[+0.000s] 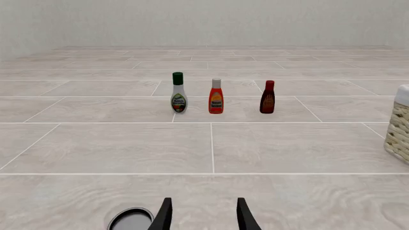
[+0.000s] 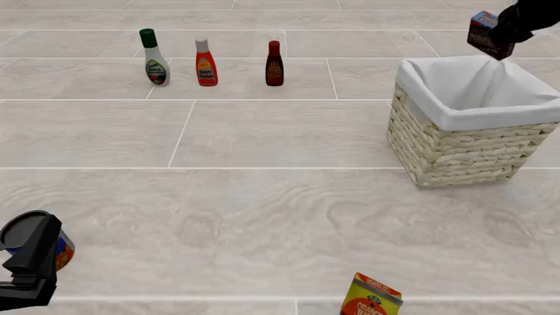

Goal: Pick the chocolate pudding and place it in the basket.

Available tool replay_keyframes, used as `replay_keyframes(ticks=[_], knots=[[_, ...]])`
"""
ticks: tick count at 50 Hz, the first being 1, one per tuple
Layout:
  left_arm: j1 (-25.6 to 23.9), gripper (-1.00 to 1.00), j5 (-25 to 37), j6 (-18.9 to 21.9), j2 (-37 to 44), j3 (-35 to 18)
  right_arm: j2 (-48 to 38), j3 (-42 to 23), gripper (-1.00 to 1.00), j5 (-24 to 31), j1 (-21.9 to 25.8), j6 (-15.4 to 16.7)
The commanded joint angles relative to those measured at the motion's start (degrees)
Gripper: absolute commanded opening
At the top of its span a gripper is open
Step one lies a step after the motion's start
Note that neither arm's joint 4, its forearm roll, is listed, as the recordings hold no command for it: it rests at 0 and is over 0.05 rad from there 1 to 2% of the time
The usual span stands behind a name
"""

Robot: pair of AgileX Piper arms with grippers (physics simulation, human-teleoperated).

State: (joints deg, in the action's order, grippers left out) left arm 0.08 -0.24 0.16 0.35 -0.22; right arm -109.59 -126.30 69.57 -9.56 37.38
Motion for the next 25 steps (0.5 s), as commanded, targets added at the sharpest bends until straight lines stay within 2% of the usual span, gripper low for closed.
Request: replay_keyframes(ticks=[1, 25], knots=[[-0.02, 1.00, -0.02, 0.00, -0.09, 0.10, -2.53, -2.52, -1.00, 0.32, -0.18, -0.51], [-0.01, 1.00, -0.02, 0.00, -0.09, 0.10, -7.04, -5.58, -1.00, 0.32, 0.37, -0.98]])
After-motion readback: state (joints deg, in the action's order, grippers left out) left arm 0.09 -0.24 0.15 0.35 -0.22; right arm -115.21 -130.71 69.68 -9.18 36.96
